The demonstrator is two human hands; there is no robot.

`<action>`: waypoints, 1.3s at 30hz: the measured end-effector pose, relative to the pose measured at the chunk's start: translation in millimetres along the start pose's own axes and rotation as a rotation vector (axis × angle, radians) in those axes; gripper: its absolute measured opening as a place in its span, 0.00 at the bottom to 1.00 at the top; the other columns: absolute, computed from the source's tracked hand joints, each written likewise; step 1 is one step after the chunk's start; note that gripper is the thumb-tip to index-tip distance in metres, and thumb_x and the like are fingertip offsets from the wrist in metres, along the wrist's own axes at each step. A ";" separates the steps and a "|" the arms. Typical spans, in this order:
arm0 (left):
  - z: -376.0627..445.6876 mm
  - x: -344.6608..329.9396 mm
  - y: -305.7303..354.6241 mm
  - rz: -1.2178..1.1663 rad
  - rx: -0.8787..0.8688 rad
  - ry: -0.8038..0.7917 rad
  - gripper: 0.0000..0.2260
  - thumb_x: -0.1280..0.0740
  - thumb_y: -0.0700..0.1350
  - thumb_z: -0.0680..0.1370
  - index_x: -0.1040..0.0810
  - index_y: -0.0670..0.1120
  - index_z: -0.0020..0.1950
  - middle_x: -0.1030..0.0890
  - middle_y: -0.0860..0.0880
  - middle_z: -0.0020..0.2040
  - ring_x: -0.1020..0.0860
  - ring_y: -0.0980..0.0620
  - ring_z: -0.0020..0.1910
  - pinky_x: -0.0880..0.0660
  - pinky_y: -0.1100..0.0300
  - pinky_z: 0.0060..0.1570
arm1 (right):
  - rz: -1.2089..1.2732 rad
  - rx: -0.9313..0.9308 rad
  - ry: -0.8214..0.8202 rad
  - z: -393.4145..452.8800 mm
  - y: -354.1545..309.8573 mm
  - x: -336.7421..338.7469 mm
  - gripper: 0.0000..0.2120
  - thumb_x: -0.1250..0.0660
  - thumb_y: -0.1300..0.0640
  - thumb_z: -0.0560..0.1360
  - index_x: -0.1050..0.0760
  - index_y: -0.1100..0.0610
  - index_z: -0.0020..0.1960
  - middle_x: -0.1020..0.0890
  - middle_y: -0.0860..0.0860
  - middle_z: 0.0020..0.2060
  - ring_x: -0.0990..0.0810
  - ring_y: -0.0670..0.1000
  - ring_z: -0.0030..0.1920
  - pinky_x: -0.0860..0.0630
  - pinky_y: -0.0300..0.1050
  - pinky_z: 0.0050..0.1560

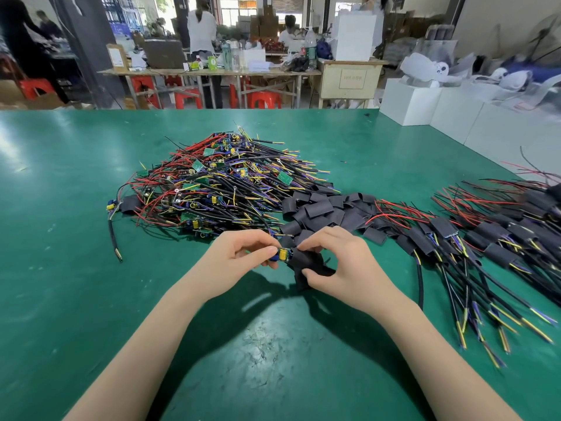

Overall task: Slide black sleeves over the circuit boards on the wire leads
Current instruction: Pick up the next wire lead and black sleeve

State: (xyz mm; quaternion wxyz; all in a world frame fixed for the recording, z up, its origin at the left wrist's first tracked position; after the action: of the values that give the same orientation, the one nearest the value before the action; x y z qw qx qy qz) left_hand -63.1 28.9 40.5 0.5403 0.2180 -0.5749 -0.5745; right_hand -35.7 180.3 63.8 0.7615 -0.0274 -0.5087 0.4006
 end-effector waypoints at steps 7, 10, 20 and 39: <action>0.2 0.5 -12.8 -0.135 0.114 0.022 0.07 0.35 0.38 0.80 0.18 0.43 0.46 0.16 0.47 0.38 0.18 0.51 0.38 0.22 0.63 0.43 | -0.001 0.081 0.028 -0.2 -9.7 3.2 0.15 0.27 0.62 0.66 0.22 0.57 0.52 0.20 0.48 0.48 0.25 0.53 0.50 0.27 0.47 0.53; -0.4 3.0 -20.2 -0.236 0.192 0.039 0.08 0.35 0.38 0.79 0.17 0.43 0.45 0.16 0.45 0.38 0.19 0.51 0.38 0.22 0.63 0.42 | -0.034 0.156 0.063 0.8 -18.6 5.3 0.15 0.27 0.65 0.65 0.22 0.60 0.52 0.20 0.51 0.48 0.24 0.56 0.49 0.27 0.48 0.52; 0.0 0.3 -8.2 -0.133 0.103 0.027 0.03 0.33 0.36 0.78 0.20 0.40 0.49 0.15 0.46 0.40 0.16 0.50 0.41 0.22 0.65 0.45 | 0.000 0.083 0.063 0.0 -12.3 3.2 0.15 0.27 0.62 0.65 0.21 0.58 0.51 0.20 0.48 0.46 0.25 0.51 0.47 0.26 0.48 0.49; -1.7 9.3 -4.5 -0.104 0.068 0.155 0.07 0.25 0.35 0.70 0.18 0.46 0.41 0.15 0.46 0.38 0.18 0.53 0.37 0.23 0.66 0.42 | -0.076 0.156 0.168 -2.1 -24.0 7.6 0.14 0.26 0.63 0.65 0.19 0.59 0.51 0.18 0.50 0.47 0.22 0.55 0.48 0.25 0.47 0.51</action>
State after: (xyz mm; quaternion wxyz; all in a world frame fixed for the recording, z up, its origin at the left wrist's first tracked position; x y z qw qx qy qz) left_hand -66.3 19.0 39.5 0.5449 0.3092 -0.5385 -0.5634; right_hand -18.8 169.6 79.4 0.8159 0.0181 -0.4112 0.4061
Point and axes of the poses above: each hand's wrist, its own z-axis towards the middle knuckle, its own x-axis out of the back of the hand, y = z × x, the point moved 9 cm from there along z, towards the middle knuckle
